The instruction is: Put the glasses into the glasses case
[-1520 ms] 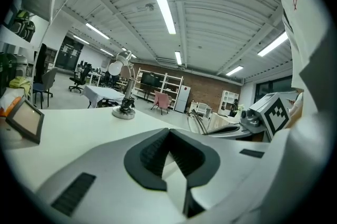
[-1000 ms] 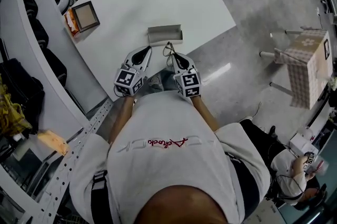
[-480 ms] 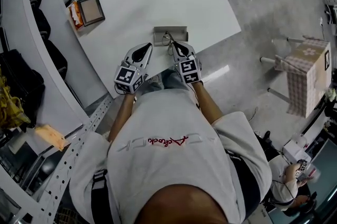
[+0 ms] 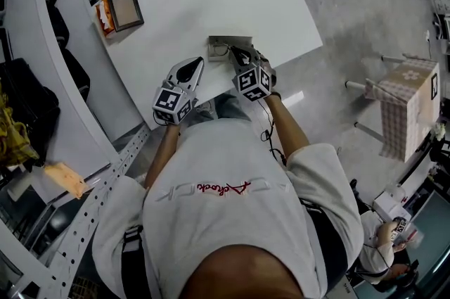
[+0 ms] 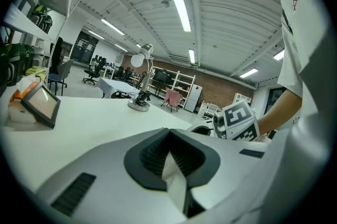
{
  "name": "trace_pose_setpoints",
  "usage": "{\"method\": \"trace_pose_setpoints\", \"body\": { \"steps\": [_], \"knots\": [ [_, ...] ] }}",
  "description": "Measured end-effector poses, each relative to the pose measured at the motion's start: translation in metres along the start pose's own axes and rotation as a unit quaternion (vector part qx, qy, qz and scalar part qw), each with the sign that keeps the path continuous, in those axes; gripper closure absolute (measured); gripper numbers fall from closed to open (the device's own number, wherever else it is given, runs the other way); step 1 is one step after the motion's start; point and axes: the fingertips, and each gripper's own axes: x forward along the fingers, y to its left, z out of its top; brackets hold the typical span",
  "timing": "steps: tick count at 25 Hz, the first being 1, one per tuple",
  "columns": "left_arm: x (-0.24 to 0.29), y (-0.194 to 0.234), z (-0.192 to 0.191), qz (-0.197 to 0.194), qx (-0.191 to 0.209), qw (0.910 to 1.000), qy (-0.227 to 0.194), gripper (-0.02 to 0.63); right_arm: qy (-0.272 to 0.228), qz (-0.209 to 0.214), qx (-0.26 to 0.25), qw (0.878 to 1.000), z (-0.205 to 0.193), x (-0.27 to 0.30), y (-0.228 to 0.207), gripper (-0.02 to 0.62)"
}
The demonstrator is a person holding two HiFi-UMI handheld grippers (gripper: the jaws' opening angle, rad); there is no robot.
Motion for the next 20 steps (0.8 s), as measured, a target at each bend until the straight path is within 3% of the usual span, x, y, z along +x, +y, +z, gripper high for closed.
{"method": "trace_pose_setpoints", "body": {
  "steps": [4, 10, 20],
  "knots": [
    [-0.002, 0.001, 0.002, 0.001, 0.001, 1.0, -0.002, 0.583, 0.022, 0.006, -0.126, 0.992, -0.003, 0.008, 0.002, 0.56],
    [-0.007, 0.004, 0.001, 0.008, -0.002, 1.0, -0.005, 0.583, 0.065, 0.005, -0.286, 0.956, -0.016, 0.02, -0.005, 0.56],
    [-0.01, 0.008, 0.003, 0.017, -0.006, 0.9998, -0.008, 0.583, 0.097, 0.029, -0.289, 0.952, -0.03, 0.036, 0.001, 0.56]
  ]
}}
